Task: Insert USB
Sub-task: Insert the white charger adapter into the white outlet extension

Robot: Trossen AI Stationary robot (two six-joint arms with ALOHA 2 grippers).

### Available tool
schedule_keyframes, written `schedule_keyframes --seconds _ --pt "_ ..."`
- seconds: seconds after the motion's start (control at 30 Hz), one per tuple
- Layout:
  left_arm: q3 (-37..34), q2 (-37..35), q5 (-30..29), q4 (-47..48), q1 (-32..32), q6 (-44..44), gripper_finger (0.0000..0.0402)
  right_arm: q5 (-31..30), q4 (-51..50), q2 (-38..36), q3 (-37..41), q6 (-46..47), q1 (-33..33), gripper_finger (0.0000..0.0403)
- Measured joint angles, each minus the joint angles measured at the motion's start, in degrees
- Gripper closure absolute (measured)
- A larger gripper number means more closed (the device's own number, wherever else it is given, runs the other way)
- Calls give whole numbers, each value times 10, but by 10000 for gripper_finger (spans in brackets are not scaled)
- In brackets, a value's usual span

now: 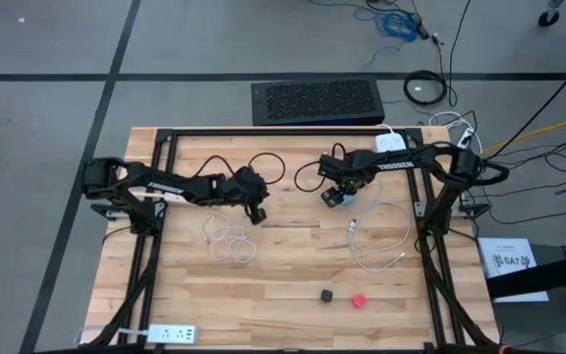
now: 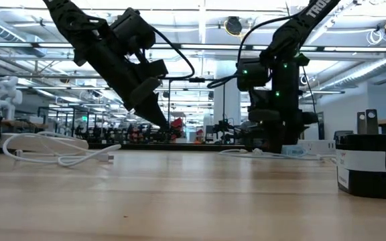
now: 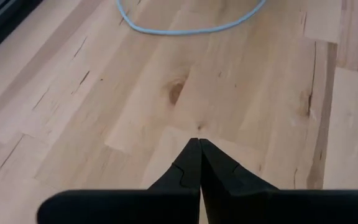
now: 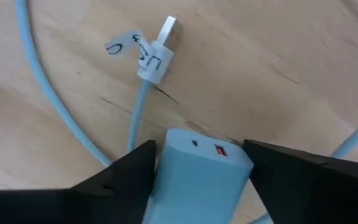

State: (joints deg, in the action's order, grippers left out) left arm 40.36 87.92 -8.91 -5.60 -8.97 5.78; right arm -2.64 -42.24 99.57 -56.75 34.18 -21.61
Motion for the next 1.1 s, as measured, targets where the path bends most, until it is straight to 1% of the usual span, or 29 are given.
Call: schedule_keyframes --seconds 0.13,0.17,0.3,0.53,0.6,0.67,0.77,0.87,0.93,1.03,1.1 --pt "0 0 0 -5 0 0 398 -4 5 0 0 -18 0 232" --pt "0 0 0 -6 0 0 398 -5 10 -1 0 -27 0 239" --pt "0 0 -3 -21 -1 -1 398 -6 20 0 -4 -58 1 238" --pt "0 0 -6 -48 -13 -3 398 -51 15 -15 -46 -100 29 238" --pt "-7 0 -6 -78 -19 -7 398 -68 18 -25 -61 -115 40 238" --pt "-30 0 -3 -140 -28 -14 398 -81 24 -40 -72 -132 53 238" --pt "-83 1 50 -284 -53 2 398 -83 57 -69 -73 -156 71 238" --pt "-143 4 131 -441 -87 40 398 -84 103 -99 -73 -174 87 238" --pt "-176 5 183 -524 -105 74 398 -90 157 -110 -71 -187 99 238" --pt "-203 6 240 -606 -119 114 398 -87 258 -114 -63 -214 113 238" --pt "-207 6 275 -639 -117 131 397 -66 327 -108 -60 -229 121 238"
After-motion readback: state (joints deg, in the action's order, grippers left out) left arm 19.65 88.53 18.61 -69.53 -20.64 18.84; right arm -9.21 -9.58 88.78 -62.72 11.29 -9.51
